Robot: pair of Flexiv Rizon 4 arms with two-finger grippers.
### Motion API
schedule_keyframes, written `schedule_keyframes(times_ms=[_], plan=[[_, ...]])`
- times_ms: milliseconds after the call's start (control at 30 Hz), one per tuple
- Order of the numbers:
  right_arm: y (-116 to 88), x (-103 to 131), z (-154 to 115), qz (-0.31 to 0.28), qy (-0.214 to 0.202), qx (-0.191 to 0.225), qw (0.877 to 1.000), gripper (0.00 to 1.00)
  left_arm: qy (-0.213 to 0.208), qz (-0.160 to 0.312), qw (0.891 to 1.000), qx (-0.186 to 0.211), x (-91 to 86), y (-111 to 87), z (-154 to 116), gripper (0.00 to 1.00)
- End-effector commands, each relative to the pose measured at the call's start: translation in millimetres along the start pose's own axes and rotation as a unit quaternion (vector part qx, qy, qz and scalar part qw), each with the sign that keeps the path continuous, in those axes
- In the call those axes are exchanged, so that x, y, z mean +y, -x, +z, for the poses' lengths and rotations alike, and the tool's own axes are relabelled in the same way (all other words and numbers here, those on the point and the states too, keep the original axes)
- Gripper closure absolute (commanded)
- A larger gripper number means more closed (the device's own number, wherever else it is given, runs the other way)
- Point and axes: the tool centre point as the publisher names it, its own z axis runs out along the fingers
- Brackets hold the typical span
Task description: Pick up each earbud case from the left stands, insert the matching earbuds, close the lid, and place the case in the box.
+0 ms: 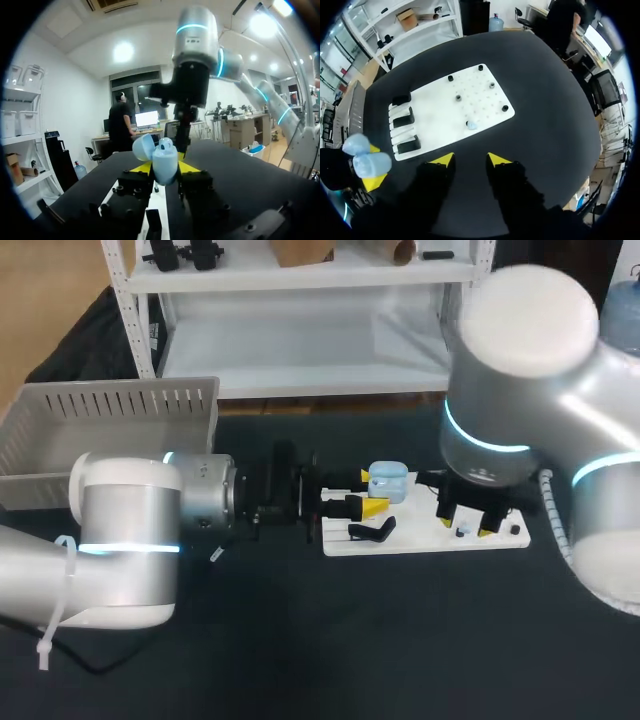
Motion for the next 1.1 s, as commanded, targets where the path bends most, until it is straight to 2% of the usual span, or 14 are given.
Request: schedule_keyframes(times_ms=[33,467,1100], plan=[[2.0,-5.7,15.0,0.007,0.06,-0.015,0.998,0.6,0.001,0.0,1.0,0.0,-0.2,0.0,0.3,1.0],[18.1,-4.0,43.6,0.021,0.089,-0.004,0.996,0.64,0.001,0.0,1.0,0.0,-0.2,0.0,0.3,1.0],[28.5,-1.1,67.7,0.033,0.082,0.012,0.996,0.64,0.001,0.0,1.0,0.0,-0.2,0.0,0.3,1.0]])
